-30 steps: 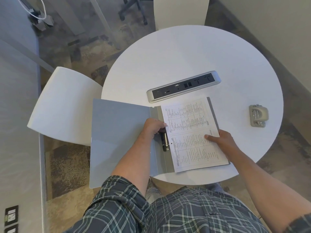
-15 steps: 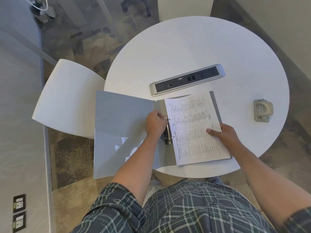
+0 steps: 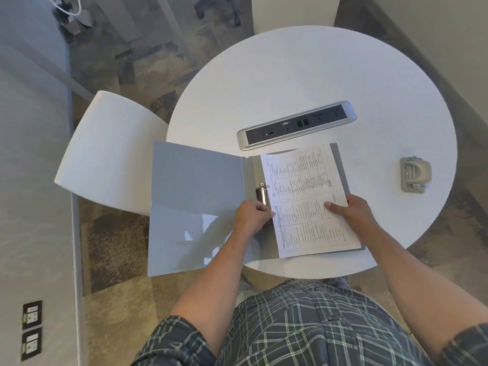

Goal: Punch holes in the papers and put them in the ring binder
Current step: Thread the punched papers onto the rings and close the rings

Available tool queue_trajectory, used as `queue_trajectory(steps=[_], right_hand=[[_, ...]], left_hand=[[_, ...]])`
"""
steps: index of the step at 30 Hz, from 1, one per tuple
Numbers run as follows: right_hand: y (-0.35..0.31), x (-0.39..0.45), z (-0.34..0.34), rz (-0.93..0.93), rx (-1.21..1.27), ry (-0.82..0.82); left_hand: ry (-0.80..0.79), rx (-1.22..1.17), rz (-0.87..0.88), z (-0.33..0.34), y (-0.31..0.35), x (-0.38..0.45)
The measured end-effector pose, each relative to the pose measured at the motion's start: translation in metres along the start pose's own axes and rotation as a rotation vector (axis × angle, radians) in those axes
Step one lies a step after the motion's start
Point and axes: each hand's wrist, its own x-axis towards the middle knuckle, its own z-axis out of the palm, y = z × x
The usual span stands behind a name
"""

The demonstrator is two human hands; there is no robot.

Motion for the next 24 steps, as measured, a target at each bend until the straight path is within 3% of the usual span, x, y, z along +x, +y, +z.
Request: queue_trajectory(steps=[12,24], right_hand=[[-0.006,-0.006,-0.002,0.010,-0.015,-0.025],[-0.003,-0.002,-0.001,0.019,-0.107,0.033]], left_hand=[[-0.068,-0.086,-0.131,-0.013,0.004,0.008],[-0.002,0.055,-0.039,0.003,0.002,0.006]])
